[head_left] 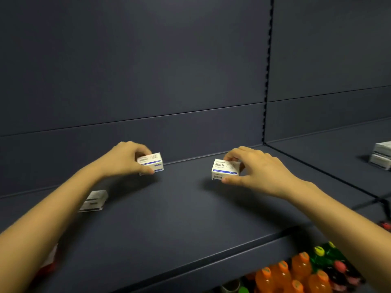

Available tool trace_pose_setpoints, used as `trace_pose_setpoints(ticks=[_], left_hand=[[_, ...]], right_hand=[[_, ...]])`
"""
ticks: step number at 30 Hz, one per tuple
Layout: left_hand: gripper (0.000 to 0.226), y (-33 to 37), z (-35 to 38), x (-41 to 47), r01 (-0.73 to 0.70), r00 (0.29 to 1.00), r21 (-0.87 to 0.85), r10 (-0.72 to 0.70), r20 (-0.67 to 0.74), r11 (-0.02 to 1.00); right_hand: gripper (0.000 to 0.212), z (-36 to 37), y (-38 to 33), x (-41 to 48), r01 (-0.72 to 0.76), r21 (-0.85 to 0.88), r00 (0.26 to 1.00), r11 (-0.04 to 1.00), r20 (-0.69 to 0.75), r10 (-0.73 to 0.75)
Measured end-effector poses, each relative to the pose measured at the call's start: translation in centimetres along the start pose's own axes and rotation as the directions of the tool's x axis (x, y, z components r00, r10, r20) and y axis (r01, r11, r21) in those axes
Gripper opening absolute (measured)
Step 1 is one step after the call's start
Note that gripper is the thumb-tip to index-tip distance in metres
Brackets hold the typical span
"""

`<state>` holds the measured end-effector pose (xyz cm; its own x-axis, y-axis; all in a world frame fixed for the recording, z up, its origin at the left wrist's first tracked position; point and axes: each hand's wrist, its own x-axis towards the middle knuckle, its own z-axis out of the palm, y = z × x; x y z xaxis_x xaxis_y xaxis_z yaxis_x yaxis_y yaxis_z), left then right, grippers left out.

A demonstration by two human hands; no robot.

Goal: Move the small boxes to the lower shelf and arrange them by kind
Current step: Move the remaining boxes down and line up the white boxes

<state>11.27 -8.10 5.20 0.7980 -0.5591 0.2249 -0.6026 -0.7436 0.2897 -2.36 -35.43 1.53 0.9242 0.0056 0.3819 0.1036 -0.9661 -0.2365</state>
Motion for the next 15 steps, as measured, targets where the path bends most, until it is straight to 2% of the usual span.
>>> trace_pose_setpoints(ticks=[6, 15], left_hand=[[0.033, 10.4, 2.3, 1.5, -0.209, 0.976, -0.145, 0.198, -0.091, 0.967], [0.037, 26.3, 8.7, 2.9, -0.356, 0.935, -0.234, 0.344, -0.09, 0.905]], right_hand=[[0.041, -4.2, 5.0, -4.0, -0.095, -0.02, 0.994, 0.995, -0.056, 0.093], [0.041, -11.5, 15.7, -13.3, -0.218, -0.067, 0.973, 0.974, -0.088, 0.212]])
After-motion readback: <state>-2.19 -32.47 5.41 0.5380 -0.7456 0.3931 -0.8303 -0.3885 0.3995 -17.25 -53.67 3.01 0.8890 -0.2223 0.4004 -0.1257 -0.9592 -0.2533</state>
